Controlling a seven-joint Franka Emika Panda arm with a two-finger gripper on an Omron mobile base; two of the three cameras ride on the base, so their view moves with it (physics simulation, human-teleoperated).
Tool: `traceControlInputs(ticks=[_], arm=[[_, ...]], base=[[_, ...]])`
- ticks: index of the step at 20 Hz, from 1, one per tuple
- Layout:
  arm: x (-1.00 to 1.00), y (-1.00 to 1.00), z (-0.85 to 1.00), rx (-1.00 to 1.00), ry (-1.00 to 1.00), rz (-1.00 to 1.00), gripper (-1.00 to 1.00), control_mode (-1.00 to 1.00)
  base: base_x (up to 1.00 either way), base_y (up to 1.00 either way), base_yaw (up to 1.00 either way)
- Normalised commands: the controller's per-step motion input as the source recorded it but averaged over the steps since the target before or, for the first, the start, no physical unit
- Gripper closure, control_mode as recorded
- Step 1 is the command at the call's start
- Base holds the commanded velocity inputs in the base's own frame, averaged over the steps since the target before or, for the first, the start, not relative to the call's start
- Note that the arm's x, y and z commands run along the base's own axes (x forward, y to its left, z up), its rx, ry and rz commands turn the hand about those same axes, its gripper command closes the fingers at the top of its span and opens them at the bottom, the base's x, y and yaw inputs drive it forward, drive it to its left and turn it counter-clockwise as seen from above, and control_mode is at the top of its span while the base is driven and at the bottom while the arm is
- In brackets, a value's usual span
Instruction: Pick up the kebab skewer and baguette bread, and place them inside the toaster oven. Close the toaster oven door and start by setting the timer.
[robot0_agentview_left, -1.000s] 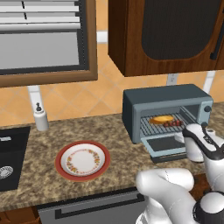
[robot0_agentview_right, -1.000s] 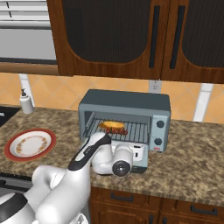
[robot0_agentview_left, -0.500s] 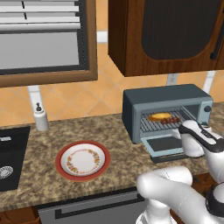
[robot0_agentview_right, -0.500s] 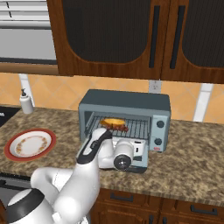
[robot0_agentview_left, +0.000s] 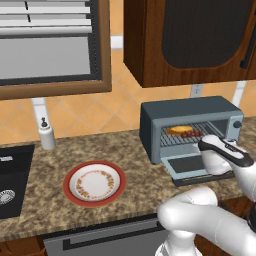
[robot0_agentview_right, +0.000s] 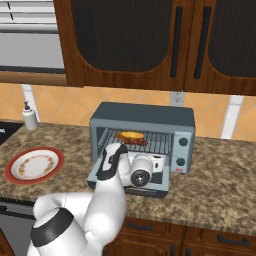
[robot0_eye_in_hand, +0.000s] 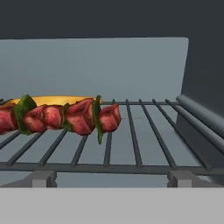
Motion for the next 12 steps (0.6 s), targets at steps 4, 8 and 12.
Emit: traceControlInputs(ticks=[4,8,12], arm=[[0.21,0.01,0.00,0.00,0.00,0.00,-1.00,-1.00],[0.22,0.00,0.00,0.00,0.00,0.00,-1.00,-1.00],[0.21,0.00,0.00,0.00,0.00,0.00,-1.00,-1.00]], base=[[0.00,0.00,0.00],[0.00,0.00,0.00],[0.00,0.00,0.00]])
